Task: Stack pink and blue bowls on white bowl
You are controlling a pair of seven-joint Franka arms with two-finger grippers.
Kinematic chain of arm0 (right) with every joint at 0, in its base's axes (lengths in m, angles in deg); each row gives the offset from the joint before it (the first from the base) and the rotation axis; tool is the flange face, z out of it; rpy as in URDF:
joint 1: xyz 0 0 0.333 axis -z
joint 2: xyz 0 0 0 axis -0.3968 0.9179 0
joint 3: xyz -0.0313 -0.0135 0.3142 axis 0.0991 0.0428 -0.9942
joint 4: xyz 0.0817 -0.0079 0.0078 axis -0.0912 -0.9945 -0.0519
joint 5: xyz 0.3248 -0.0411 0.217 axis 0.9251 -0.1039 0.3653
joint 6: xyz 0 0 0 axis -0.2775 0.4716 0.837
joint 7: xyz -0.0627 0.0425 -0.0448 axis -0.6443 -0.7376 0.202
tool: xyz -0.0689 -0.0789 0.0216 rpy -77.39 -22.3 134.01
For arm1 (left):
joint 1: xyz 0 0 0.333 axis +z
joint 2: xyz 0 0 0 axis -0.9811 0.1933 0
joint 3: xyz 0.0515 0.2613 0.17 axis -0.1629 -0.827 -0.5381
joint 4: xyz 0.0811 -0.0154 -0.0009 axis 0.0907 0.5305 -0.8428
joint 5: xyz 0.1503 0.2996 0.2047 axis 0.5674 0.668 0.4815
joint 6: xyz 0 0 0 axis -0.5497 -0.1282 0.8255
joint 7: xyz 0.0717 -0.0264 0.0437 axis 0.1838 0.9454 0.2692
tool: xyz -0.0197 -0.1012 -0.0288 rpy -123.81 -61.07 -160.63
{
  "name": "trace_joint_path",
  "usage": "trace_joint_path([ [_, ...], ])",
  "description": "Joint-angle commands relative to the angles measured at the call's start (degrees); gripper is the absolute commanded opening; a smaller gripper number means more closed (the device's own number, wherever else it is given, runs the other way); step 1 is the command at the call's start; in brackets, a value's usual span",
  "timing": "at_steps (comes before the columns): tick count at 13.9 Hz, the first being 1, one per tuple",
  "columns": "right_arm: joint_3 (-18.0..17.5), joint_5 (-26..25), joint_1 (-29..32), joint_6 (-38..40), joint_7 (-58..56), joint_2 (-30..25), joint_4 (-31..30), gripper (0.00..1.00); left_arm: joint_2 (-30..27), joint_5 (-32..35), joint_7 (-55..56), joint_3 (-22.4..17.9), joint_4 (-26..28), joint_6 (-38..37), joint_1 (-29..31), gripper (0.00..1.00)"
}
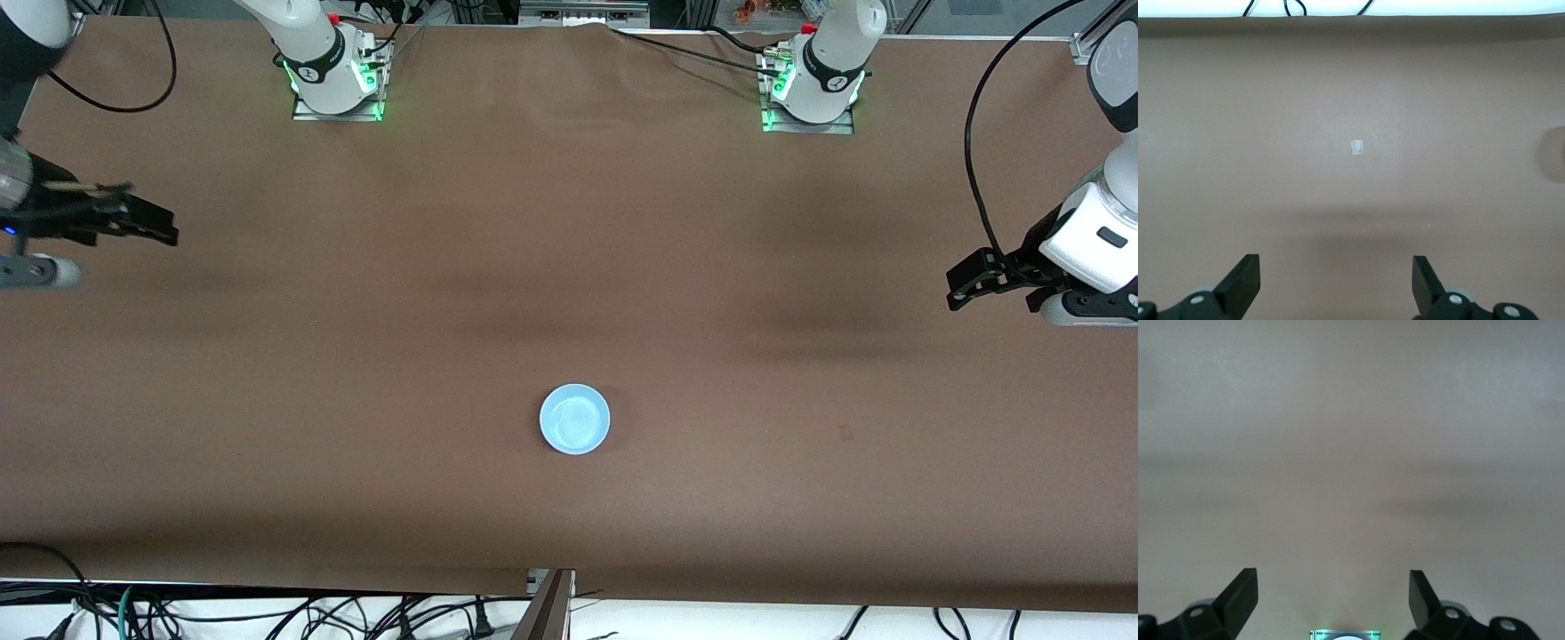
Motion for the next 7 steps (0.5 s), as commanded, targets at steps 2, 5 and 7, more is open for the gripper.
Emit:
trace_joint_path([
  [2,-2.3,-3.2,2.1,-2.7,-2.2,-4.7,-7.5,1.00,0.9,0.4,-1.6,-0.1,-2.1,-1.4,0.0,1.00],
  [5,-3.8,-2.9,2.8,-2.9,-1.7,-5.1,-8.2,1.00,0.9,0.3,-1.6,-0.1,-2.1,-1.4,0.0,1.00],
  [7,-4.0,-3.0,3.1,-2.8,-1.7,-5.1,-8.1,1.00,1.1,0.3,-1.6,-0.1,-2.2,-1.4,0.0,1.00],
])
